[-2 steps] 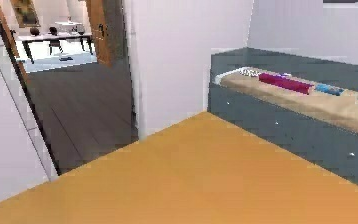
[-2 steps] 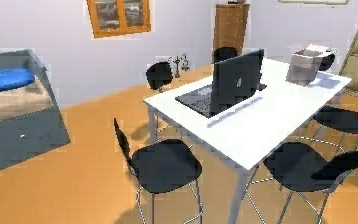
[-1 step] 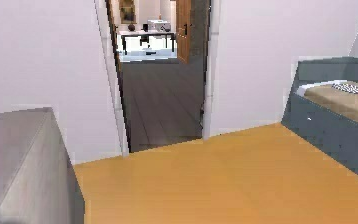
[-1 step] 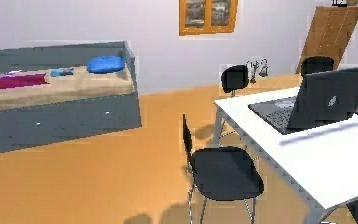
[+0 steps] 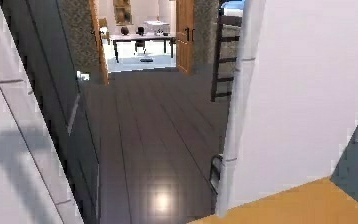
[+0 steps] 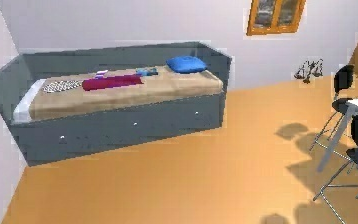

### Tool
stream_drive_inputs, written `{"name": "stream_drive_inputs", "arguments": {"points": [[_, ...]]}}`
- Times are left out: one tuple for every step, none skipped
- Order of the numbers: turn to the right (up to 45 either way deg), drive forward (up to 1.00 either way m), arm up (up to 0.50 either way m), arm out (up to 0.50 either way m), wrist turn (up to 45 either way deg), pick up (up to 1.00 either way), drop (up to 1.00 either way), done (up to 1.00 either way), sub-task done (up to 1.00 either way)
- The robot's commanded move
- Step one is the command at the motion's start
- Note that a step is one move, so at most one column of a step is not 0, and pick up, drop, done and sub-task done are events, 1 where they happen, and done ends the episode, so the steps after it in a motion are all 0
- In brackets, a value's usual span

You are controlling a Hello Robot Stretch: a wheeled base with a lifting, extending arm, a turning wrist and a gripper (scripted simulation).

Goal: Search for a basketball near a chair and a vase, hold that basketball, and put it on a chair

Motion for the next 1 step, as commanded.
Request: {"name": "stream_drive_inputs", "arguments": {"points": [[-3.0,0.0,0.0,0.0,0.0,0.0,0.0,0.0,0.0]]}}
